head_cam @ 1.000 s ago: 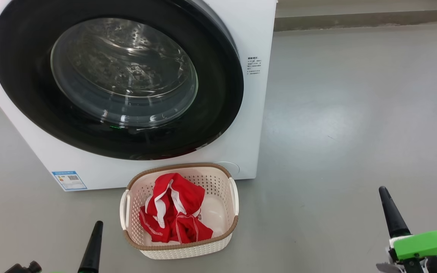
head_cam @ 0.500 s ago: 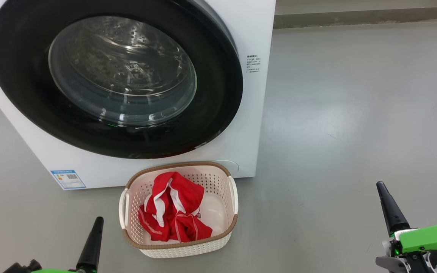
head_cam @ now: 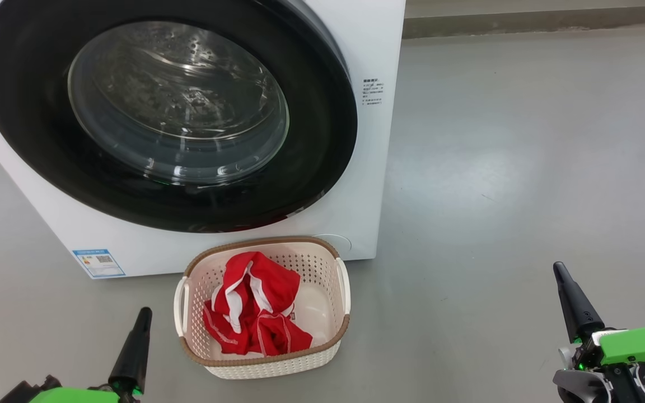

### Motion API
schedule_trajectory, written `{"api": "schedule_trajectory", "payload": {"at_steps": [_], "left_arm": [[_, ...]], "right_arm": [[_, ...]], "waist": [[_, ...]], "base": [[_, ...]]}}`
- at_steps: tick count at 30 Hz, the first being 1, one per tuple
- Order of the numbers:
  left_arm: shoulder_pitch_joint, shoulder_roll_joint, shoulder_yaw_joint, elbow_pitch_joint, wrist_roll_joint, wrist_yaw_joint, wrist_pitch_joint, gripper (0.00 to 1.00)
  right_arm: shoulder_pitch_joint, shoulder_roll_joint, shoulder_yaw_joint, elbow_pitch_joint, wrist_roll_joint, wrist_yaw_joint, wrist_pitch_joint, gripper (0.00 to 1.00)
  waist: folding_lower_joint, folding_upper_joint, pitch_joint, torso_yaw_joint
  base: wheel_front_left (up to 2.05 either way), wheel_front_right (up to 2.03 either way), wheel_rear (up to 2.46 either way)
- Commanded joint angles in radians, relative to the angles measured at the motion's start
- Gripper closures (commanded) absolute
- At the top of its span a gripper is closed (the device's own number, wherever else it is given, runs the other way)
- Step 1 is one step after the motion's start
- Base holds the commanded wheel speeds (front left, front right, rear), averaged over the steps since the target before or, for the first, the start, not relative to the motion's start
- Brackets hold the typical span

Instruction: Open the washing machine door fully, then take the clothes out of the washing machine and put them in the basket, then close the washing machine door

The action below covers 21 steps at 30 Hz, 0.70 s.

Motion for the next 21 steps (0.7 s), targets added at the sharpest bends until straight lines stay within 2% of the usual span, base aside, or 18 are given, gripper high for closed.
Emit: {"api": "schedule_trajectory", "payload": {"at_steps": [1, 21], "left_arm": [[-0.048, 0.017, 0.039, -0.017, -0.041, -0.014, 0.016, 1.00], [-0.048, 0.017, 0.039, -0.017, -0.042, -0.014, 0.016, 1.00]], "right_arm": [[-0.051, -0.017, 0.023, -0.020, 0.042, -0.001, 0.014, 1.00], [-0.051, -0.017, 0.023, -0.020, 0.043, -0.001, 0.014, 1.00]], "waist": [[-0.0001, -0.0001, 0.001, 0.000], [-0.0001, -0.0001, 0.001, 0.000]], "base": [[0.00, 0.00, 0.00], [0.00, 0.00, 0.00]]}}
